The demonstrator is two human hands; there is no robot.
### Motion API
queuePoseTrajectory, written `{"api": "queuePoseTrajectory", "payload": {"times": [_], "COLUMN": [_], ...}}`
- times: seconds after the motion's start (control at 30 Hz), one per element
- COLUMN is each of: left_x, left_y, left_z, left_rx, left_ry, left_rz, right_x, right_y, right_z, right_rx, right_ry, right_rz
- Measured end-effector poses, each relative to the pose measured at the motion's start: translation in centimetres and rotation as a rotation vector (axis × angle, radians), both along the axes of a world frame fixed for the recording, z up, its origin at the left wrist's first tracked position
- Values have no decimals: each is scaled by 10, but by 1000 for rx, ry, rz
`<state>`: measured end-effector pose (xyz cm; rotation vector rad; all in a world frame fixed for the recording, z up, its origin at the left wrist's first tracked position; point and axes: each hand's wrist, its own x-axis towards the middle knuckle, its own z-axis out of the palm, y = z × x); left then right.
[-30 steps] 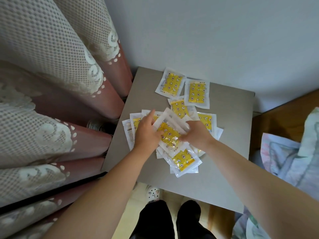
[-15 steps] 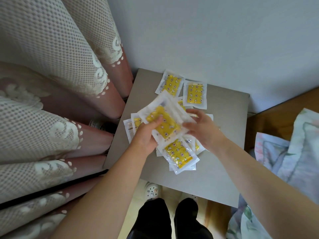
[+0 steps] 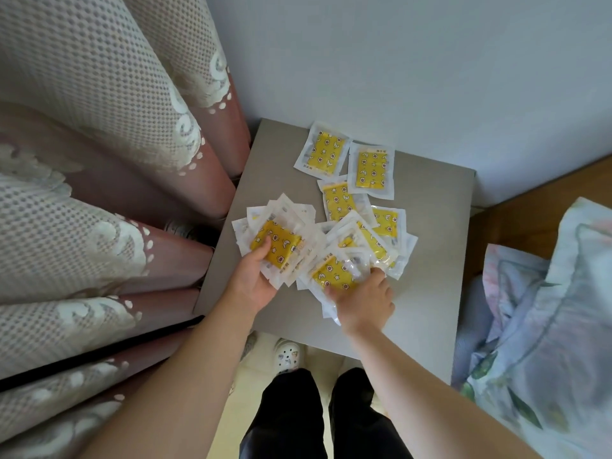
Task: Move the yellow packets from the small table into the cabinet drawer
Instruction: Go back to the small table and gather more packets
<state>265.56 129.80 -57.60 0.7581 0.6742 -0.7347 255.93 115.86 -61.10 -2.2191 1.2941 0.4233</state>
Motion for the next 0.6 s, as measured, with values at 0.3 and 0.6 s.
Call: {"api": "queuePoseTrajectory", "payload": {"times": [0.3,0.6], "left_x": [-14,-25], "left_y": [9,18], "left_z": [-7,-13], "left_rx": [84,168], "left_ry": [38,26], "left_rz": [-113,-226], "right_x": [9,-7], "right_y": [-29,-55], "right_z": [9,10], "right_rx": [288,531], "right_ry": [38,-155], "right_rz": [30,-83]}}
